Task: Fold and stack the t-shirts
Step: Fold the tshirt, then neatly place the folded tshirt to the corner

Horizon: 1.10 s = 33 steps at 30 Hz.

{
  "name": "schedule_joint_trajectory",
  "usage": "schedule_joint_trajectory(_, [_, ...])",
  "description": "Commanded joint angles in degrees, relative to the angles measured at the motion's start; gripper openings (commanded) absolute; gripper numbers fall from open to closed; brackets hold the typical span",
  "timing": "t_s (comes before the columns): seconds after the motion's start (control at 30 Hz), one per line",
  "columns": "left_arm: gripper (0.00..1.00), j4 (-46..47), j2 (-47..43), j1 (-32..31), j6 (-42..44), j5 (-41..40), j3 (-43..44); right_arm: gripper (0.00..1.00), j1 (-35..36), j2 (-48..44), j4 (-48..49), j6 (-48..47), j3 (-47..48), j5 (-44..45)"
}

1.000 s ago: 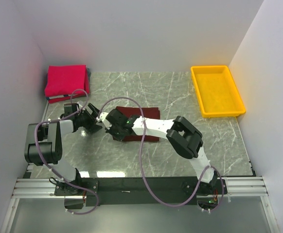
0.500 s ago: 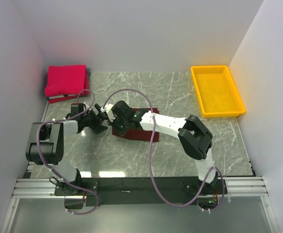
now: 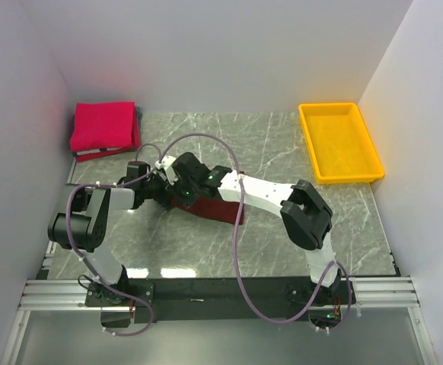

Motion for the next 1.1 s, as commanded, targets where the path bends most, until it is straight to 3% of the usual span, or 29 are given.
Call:
schedule_joint_trajectory(0.0, [0.78, -2.12, 1.30, -0.98, -1.79, -6.55, -0.81, 0.00, -0.26, 0.95, 1.59, 1.96, 4.38, 0.84])
schedule_joint_trajectory(0.6, [0.58, 1.32, 9.47, -1.42, -3.11, -6.38, 4.98, 0.00, -0.26, 0.33, 2.11, 3.37, 2.62, -1.00])
schedule_joint_trajectory(0.63, [0.54, 1.32, 9.38, -1.50, -3.02, -6.38, 5.07, 0.00, -0.26, 0.51, 2.11, 3.46, 2.71, -1.00])
schedule_joint_trajectory(0.7, [0.30, -0.34, 9.21, -1.68, -1.02, -6.90, 5.94, 0.00, -0.26, 1.12, 1.85, 3.46, 3.50, -0.92])
schedule_joint_trajectory(0.77, [0.12, -3.58, 8.86, -1.33, 1.36, -7.25, 8.84, 0.00, -0.26, 2.00, 0.54, 3.37, 5.33, -0.83])
schedule_joint_trajectory(0.8, [0.08, -5.17, 8.51, -1.07, 6.33, -7.52, 10.24, 0.00, -0.26, 2.18, 0.01, 3.28, 6.13, -0.65])
schedule_joint_trajectory(0.9, [0.01, -17.54, 7.54, -0.89, 17.59, -13.57, 21.47, 0.38, -0.53, 1.30, -0.61, 3.02, 6.93, 0.49])
schedule_joint_trajectory(1.0, [0.01, -24.57, 7.88, -0.45, 25.86, -17.26, 27.11, 0.44, -2.46, -0.19, -1.75, 3.37, 7.19, -1.17])
schedule_joint_trajectory(1.07, [0.01, -26.97, 8.93, 0.07, 29.39, -19.63, 32.39, 0.53, -4.21, -2.90, -1.49, 3.29, 5.45, -1.70])
